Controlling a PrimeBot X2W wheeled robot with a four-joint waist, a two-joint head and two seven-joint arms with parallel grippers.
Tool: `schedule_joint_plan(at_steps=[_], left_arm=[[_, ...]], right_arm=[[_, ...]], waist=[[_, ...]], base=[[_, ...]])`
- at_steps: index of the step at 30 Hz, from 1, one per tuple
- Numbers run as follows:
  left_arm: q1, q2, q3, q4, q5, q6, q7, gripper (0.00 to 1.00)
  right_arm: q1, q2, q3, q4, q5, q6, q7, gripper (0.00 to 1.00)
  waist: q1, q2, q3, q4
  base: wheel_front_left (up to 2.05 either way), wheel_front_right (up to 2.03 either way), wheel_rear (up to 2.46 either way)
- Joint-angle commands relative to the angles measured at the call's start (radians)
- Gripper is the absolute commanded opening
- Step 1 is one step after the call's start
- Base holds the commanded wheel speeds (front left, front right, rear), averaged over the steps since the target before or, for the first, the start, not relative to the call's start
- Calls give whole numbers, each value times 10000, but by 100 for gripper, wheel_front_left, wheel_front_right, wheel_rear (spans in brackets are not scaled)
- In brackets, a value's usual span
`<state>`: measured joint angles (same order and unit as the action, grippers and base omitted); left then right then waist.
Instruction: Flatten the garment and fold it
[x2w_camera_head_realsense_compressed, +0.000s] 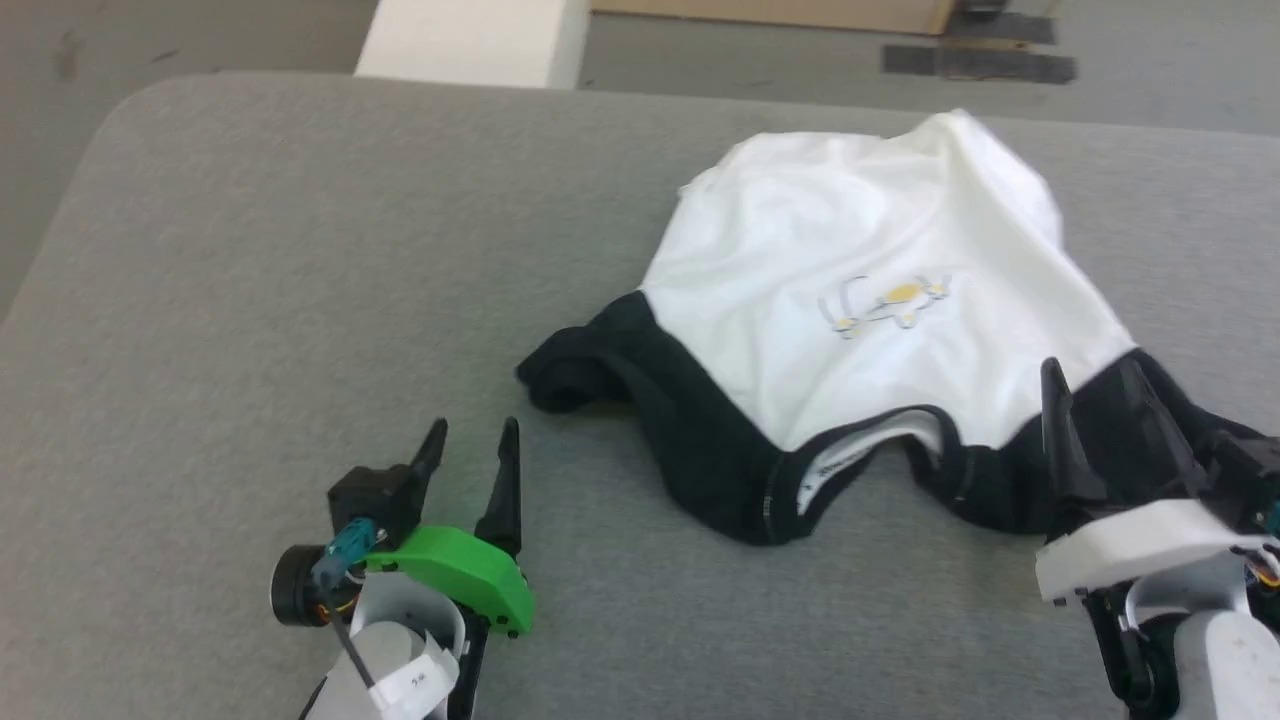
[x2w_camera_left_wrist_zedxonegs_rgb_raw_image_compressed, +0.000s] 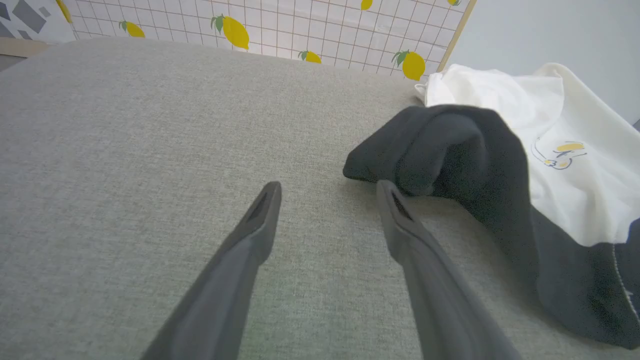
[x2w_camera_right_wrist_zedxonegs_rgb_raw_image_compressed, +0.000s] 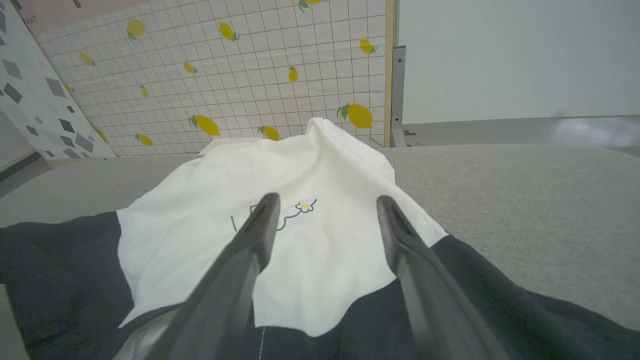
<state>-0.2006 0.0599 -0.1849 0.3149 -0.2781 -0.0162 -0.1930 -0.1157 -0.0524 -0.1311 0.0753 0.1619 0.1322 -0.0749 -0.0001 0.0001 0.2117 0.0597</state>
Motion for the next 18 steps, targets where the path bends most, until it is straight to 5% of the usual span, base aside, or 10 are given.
schedule_joint_plan(at_steps=[1,7,13,18], left_arm=[[-192,115,-61,168,45,-94,197,100],[-654,254,-28,802,-23,49,945,100],[-1195,407,355,1243,-17,788,1501,100],[-1458,540,484,1368,-77,996,1842,100]], right_arm=[[176,16,57,-179,211,-15,25,100],[452,20,234,-563,608,-15,-41,100],[456,21,388,-694,766,-15,-100,100],[441,21,496,-633,891,-15,-177,100]], waist=[[1,-1,-440,-733],[1,-1,-364,-1332],[1,-1,-115,-1769],[1,-1,45,-1950]], base=[[0,0,0],[0,0,0],[0,0,0],[0,0,0]])
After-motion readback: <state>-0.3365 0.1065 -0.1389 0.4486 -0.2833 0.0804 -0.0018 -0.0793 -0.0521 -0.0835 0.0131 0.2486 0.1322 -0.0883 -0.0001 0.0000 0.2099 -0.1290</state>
